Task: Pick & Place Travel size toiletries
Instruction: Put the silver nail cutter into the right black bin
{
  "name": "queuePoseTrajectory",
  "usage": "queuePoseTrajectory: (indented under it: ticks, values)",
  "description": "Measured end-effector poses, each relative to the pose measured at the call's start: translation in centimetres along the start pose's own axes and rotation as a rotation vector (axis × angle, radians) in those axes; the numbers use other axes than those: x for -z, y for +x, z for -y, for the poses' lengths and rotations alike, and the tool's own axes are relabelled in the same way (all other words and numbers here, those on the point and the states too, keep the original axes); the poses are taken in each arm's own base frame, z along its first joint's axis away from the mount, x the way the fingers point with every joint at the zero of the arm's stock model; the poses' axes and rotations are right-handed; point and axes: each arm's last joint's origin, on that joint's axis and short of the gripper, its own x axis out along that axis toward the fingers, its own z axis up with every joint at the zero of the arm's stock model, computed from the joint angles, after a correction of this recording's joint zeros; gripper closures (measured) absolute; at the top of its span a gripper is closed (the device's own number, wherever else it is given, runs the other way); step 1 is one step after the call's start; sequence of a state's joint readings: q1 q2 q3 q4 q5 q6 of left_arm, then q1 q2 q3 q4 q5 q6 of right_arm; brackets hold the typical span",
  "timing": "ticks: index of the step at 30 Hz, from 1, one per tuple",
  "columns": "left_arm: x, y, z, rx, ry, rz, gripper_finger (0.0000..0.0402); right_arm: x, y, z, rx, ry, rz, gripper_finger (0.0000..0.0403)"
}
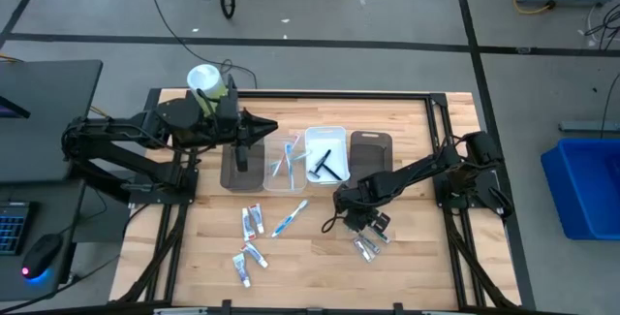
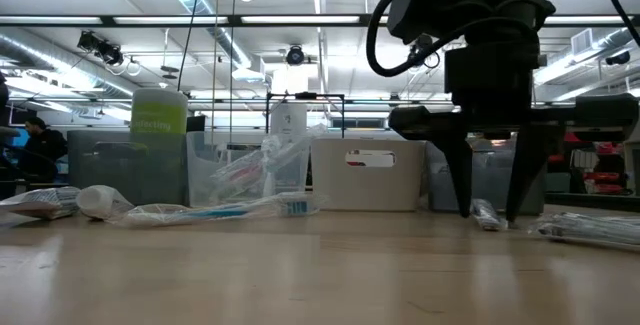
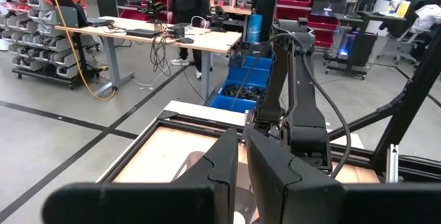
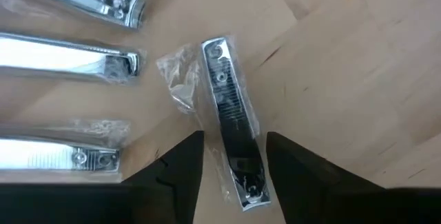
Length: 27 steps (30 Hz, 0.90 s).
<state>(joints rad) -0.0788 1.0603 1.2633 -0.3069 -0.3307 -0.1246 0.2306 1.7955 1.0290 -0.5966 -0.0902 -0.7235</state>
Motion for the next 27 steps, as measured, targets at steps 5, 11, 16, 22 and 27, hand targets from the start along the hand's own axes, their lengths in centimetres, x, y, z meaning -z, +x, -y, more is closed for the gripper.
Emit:
queuePoseTrajectory:
  ticks: [5,11,16,22,27]
  values:
    - [0.0,0.0,-0.03,-0.009,0.001,0.001,0.0361,0.01,0.0,-0.02,-0.002,0.0,-0.002,0.0274]
    - [0.01,0.0,-0.03,-0.009,0.001,0.0,0.0361,0.03,0.0,-0.05,-0.004,0.0,-0.004,0.0307]
    - [0.01,0.0,-0.03,-0.009,0.001,0.0,0.0361,0.04,0.0,-0.05,-0.005,0.0,-0.004,0.0323]
    - [0.01,0.0,-0.03,-0.009,0.001,0.0,0.0361,0.04,0.0,-0.07,-0.006,-0.021,-0.005,0.0324]
    - [0.0,0.0,-0.03,-0.009,0.001,0.001,0.0361,-0.33,-0.53,-0.43,0.002,-0.053,0.008,0.0326]
